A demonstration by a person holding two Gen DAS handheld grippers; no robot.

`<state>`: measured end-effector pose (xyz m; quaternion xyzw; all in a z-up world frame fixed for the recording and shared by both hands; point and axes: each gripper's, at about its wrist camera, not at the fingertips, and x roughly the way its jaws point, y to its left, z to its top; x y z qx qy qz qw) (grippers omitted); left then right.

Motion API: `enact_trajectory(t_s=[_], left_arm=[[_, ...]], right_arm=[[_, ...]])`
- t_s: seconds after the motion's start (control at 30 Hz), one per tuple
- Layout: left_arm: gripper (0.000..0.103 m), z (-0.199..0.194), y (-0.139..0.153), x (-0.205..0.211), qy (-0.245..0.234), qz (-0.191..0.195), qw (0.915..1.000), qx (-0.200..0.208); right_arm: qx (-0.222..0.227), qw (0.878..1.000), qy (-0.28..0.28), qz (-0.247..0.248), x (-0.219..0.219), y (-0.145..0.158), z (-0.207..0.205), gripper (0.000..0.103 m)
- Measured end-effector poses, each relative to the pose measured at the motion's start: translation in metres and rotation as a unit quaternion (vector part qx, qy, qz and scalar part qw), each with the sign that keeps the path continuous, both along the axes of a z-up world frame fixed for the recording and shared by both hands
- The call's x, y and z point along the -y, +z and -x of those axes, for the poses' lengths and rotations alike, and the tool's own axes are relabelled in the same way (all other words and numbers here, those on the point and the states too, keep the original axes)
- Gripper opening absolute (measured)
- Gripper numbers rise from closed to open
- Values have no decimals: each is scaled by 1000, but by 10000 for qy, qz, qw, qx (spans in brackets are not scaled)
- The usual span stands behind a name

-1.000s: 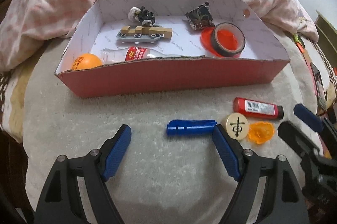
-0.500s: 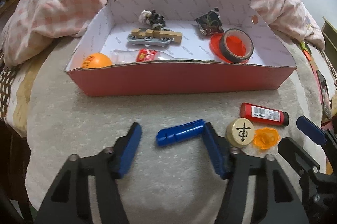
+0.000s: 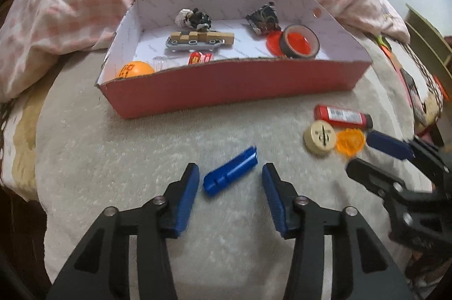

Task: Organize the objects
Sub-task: 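Grasp the blue cylinder with the left gripper while the right gripper grasps the orange translucent piece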

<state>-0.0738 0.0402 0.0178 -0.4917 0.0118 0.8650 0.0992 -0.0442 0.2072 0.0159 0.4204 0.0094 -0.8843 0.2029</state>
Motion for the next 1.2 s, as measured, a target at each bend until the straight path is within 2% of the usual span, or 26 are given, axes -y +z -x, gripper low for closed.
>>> enact_trajectory(t_s=[0.1, 0.23, 0.33, 0.4, 0.6, 0.77, 0.9, 1.13, 1.2], left_arm=[[57, -6, 0, 3, -27, 113, 9999, -20], [57, -3, -2, 8, 29, 219, 9998, -24], [57, -4, 0, 17, 274, 600, 9977, -153], [57, -1, 0, 25, 466, 646, 9967, -172], [57, 0, 0, 35, 505, 395, 9979, -59], [64, 2, 3, 30, 679, -286, 9972, 83], [64, 8, 4, 21, 843, -714, 9938, 117], [64, 18, 0, 10, 1122, -547, 9922, 6], [58, 17, 0, 6, 1098, -363, 9933, -57]], right_arm=[[75, 9999, 20, -64, 3, -6, 3, 56], [62, 9999, 22, -135, 6, -7, 7, 56], [56, 9999, 23, -160, 6, -7, 6, 56], [50, 9998, 22, -174, 6, -7, 6, 56], [72, 9999, -13, -104, 4, -9, 7, 56], [52, 10000, -58, -37, 4, -10, 8, 56], [-7, 10000, -51, -56, 5, -11, 7, 57], [-61, 10000, -32, 61, 5, -12, 5, 63], [-76, 9999, -15, 65, 6, -13, 4, 65]])
